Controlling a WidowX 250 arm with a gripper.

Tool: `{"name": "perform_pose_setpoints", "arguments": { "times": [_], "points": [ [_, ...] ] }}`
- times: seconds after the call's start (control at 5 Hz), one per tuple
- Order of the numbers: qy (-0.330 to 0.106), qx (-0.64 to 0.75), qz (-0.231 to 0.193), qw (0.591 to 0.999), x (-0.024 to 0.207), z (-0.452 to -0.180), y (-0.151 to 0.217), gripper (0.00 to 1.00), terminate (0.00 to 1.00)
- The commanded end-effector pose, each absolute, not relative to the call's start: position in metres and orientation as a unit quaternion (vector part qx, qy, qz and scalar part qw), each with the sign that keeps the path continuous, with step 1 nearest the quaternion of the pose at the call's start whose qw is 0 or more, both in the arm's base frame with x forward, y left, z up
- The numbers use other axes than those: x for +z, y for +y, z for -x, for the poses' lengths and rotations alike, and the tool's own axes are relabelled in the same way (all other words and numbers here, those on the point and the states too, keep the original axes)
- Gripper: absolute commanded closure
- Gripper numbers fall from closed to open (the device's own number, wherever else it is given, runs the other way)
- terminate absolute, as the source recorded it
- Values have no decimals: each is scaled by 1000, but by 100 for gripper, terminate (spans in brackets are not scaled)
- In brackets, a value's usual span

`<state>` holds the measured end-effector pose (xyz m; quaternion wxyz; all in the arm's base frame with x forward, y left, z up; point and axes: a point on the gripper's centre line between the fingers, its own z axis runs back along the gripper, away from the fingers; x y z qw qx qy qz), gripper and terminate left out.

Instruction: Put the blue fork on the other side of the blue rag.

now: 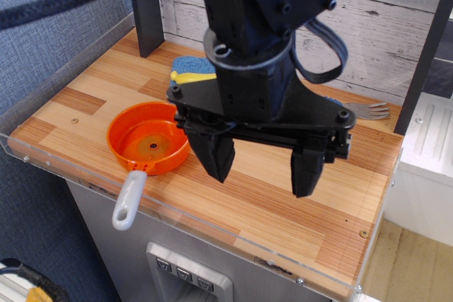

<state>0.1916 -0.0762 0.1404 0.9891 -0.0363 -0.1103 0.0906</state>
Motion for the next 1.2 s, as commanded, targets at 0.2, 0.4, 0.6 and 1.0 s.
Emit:
{"name": "perform_pose_setpoints", "arguments": {
  "times": [0.2, 0.4, 0.6, 1.0],
  "points": [
    [-85, -28, -35, 995, 135, -224, -63, 0, 0],
    [-82, -120, -55, 988, 130, -250, -52, 0, 0],
    [-110, -198, -107, 968, 122, -285, -35, 0, 0],
    [-147, -387, -44, 909, 105, -349, -22, 0, 0]
  ]
}}
